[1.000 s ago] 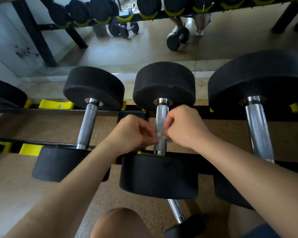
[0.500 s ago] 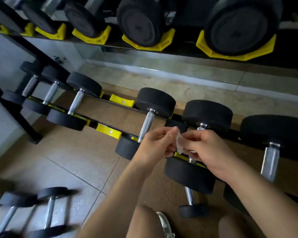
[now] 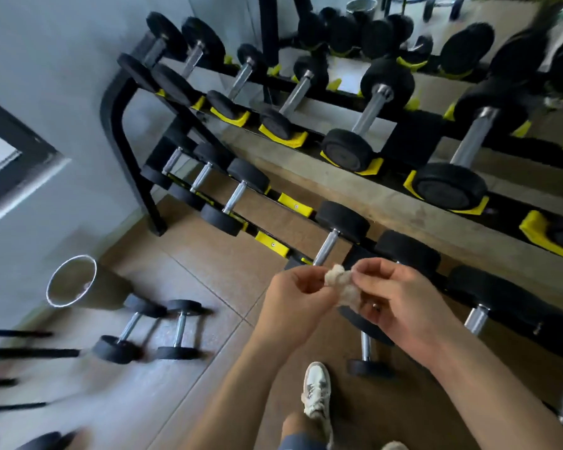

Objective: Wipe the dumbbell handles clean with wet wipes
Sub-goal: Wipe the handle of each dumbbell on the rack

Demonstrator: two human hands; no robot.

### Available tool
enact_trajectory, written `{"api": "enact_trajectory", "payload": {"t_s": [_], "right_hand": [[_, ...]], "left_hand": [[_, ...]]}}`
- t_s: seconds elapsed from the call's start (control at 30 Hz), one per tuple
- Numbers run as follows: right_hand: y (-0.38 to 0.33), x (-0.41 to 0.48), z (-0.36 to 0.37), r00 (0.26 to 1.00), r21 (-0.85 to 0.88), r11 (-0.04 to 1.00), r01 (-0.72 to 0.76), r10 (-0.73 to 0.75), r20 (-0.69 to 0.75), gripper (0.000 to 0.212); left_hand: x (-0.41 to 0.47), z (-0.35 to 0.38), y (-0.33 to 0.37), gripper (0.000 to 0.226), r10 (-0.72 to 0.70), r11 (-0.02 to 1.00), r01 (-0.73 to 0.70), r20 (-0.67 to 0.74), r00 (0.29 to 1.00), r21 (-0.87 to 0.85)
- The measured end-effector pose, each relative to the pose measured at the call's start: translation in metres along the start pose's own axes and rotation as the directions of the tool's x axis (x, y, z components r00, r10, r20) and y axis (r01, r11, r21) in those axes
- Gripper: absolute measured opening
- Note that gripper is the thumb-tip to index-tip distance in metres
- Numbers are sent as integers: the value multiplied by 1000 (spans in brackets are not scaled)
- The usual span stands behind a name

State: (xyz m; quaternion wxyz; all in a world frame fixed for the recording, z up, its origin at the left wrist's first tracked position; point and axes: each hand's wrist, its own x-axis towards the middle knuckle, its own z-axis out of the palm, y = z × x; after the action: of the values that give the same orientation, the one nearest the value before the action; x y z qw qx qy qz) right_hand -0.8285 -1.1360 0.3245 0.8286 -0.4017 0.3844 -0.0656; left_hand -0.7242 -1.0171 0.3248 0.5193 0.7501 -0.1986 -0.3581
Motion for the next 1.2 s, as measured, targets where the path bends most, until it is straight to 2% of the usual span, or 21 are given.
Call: {"api": "enact_trajectory", "payload": {"t_s": [0.03, 0.07, 0.13, 0.2, 0.23, 0.3, 0.33, 0.47, 0.5, 0.57, 0.63, 0.7, 0.8, 0.9, 1.0, 1.13, 1.2], "right_hand": [[-6, -7, 6, 1000, 40, 999, 10, -10, 12, 10], [-13, -13, 11, 999, 72, 997, 15, -17, 28, 14], [-24, -22, 21, 998, 66, 998, 21, -25, 65, 21], [-32, -27, 30, 997, -55, 997, 56, -52, 62, 22], [-34, -27, 35, 996, -149, 985, 84, -78, 51, 22], [-38, -26, 49, 994, -311, 944, 113, -107, 36, 22], [-40, -23, 58, 993, -367, 923, 116, -110, 36, 22], [-50, -1, 100, 991, -554, 822, 135, -97, 97, 17], [-49, 8, 111, 988, -600, 785, 152, -111, 104, 20], [-46, 26, 134, 984, -677, 716, 170, -166, 72, 18], [-41, 45, 153, 981, -697, 701, 154, -193, 24, 12], [-35, 63, 169, 986, -598, 795, 99, -159, -48, 10], [-23, 87, 186, 988, -237, 972, 6, -42, -148, 15], [-13, 107, 195, 977, 60, 998, -25, 37, -210, 9], [-1, 124, 190, 974, 266, 962, -65, 119, -194, 11], [17, 146, 163, 989, 285, 955, -83, 114, -93, 21], [27, 158, 144, 993, 223, 972, -73, 91, -72, 33]], "left_hand": [[-6, -2, 10, 5, 19, 1000, -18, -61, 998, 19], [-10, -6, 17, 14, 33, 999, -31, -113, 993, 14], [-14, -12, 29, 30, -72, 972, 34, -156, 985, -233], [-12, -20, 38, 24, -209, 853, 136, -92, 974, -503], [-10, -25, 42, 17, -252, 796, 178, -49, 966, -579], [-3, -37, 47, 12, -232, 821, 204, 14, 973, -534], [1, -44, 46, 13, -180, 863, 166, 16, 983, -478], [27, -80, 47, 36, -44, 959, 46, 14, 999, -280], [36, -91, 43, 34, -8, 976, 14, 30, 1000, -215], [52, -115, 36, 25, 4, 982, 6, 53, 999, -189], [67, -139, 29, 20, -8, 983, 12, 19, 1000, -184], [80, -162, 18, 13, -30, 976, 28, -5, 1000, -215], [96, -179, 8, 9, -121, 885, 123, 33, 992, -449], [107, -181, -4, 18, -237, 771, 223, 56, 970, -596], [119, -178, -18, 29, -247, 789, 236, 60, 967, -567], [143, -169, -51, 44, -214, 885, 223, 69, 974, -408], [157, -161, -73, 25, -198, 917, 232, 135, 971, -323]]}}
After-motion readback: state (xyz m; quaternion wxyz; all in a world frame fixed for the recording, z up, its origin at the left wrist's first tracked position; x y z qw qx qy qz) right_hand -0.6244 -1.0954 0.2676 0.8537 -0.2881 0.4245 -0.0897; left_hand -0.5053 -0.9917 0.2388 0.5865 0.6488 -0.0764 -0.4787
